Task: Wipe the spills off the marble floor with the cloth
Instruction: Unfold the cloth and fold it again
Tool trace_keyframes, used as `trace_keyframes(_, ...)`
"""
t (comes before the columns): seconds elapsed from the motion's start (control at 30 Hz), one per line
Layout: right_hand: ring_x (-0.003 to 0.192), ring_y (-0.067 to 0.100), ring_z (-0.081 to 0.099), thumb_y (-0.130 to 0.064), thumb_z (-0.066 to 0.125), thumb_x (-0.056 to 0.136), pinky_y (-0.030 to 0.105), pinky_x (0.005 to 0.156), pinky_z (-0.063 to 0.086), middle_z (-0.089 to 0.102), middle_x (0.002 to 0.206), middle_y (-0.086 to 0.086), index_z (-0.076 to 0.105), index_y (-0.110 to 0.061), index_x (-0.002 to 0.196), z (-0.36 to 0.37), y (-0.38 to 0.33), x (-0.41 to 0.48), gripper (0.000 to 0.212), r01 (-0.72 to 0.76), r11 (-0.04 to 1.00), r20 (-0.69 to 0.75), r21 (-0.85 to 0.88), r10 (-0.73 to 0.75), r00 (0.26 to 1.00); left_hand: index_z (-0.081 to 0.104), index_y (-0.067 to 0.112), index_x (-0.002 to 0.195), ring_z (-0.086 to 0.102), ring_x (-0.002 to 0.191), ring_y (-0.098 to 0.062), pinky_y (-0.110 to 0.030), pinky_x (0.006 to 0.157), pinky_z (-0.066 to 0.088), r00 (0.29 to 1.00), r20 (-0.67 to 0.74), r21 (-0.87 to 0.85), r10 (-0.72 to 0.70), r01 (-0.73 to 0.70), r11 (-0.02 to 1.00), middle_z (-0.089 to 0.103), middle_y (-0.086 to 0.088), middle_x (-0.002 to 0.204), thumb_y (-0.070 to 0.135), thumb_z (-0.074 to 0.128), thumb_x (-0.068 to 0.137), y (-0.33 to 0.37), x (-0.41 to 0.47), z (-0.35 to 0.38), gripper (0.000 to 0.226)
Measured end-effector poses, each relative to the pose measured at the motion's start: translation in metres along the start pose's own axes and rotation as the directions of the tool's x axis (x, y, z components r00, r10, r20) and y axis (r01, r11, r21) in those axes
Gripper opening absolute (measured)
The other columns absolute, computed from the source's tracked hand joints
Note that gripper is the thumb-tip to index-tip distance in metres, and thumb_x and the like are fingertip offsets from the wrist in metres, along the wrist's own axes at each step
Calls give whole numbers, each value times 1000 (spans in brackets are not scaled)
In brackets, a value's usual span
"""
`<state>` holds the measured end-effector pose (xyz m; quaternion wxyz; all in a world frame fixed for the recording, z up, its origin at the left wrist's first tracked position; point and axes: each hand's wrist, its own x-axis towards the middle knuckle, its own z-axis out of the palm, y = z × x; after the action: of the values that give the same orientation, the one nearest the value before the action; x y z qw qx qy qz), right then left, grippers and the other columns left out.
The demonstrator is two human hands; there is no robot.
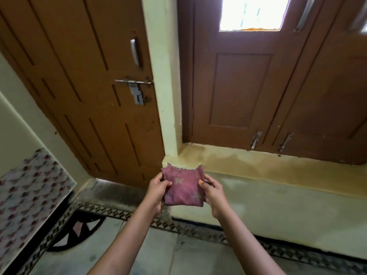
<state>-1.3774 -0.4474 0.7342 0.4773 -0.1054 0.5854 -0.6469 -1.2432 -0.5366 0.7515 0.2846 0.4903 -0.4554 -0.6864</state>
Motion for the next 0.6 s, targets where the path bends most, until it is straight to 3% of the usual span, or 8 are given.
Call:
trace_keyframes(0.2, 78, 13, 63, -4, 52, 94, 23, 53, 53, 64, 105, 6, 56, -13, 122, -40, -53, 64, 30, 30, 999, -10, -26, -30, 1000, 44, 13, 139, 62, 89, -18, -22, 50, 52, 1000, 9, -2, 4, -4, 1000, 60, -9, 120, -10, 40, 91, 23, 53, 75, 53)
trace_keyframes(0.3, 81, 13, 63, -2, 50, 94, 26, 59, 56, 63, 107, 6, 57, -15, 117, -49, -68, 96, 27, 54, 998, 0, -28, -54, 999, 46, 16, 136, 61, 90, -20, -27, 57, 52, 1000, -2, 19, -5, 5, 1000, 59, -4, 110, -9, 39, 93, 30, 83, 97, 50)
trace_keyframes(0.47, 77, 15, 64, 0, 49, 93, 24, 58, 52, 66, 98, 5, 60, -14, 111, -49, -73, 150, 25, 34, 998, -32, -43, -35, 999, 47, 15, 136, 60, 94, -20, -27, 62, 51, 1000, -1, 74, -2, 2, 997, 60, -8, 119, -9, 40, 92, 36, 138, 111, 51)
trace_keyframes(0.6, 75, 18, 62, 1, 48, 92, 24, 59, 49, 66, 93, 6, 64, -16, 97, -40, -70, 195, 24, -2, 996, -67, -85, -4, 998, 53, 17, 127, 59, 92, -19, -29, 75, 51, 1000, 14, 123, 22, -24, 992, 61, -6, 113, -13, 38, 88, 39, 184, 114, 51)
